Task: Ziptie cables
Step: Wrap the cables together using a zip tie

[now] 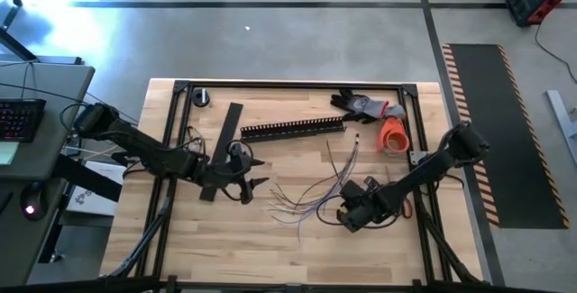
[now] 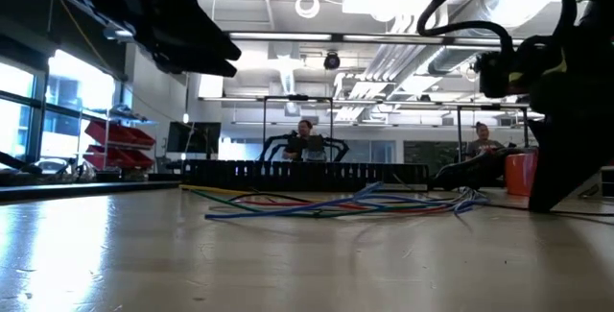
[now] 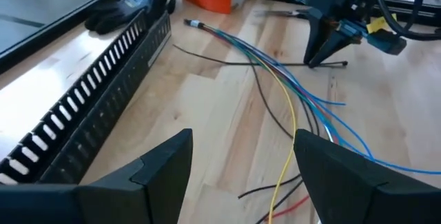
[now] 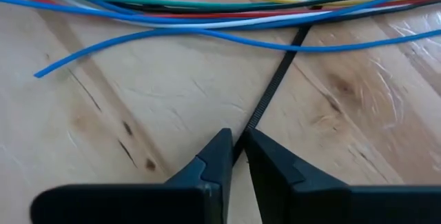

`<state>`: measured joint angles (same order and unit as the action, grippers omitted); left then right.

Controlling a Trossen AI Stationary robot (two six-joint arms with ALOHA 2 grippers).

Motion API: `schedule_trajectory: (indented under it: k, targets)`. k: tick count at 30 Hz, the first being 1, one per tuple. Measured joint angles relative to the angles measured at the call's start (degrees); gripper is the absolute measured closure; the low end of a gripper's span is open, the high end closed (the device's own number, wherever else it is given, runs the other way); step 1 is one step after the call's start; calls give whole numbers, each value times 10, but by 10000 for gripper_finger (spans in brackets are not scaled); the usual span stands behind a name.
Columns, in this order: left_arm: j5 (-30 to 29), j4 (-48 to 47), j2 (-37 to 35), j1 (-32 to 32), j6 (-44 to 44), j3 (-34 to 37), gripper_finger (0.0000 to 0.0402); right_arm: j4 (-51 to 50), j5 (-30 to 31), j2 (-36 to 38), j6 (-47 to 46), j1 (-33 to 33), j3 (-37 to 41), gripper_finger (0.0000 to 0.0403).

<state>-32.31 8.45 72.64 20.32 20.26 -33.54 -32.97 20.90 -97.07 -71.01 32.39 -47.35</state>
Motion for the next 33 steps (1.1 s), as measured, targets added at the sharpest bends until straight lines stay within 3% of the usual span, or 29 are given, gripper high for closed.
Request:
schedule_trajectory:
  k: [4, 10, 20, 29, 33]
  targets:
    - [3, 5, 0, -1, -14, 0, 165, 16, -11, -2, 3, 1, 0, 375]
    - [3, 5, 2, 0, -24, 0, 165, 115, -34, -6, 28, 3, 2, 400]
    - [4, 11, 56, 8, -10, 0, 165, 213, -36, -46, 52, 1, 0, 403]
    - [78, 148, 122, 4, -29, 0, 165, 138, 15, 23, 161, -9, -60, 400]
    - [98, 174, 141, 3, -40, 0, 165, 92, 8, 34, 253, -28, -84, 364]
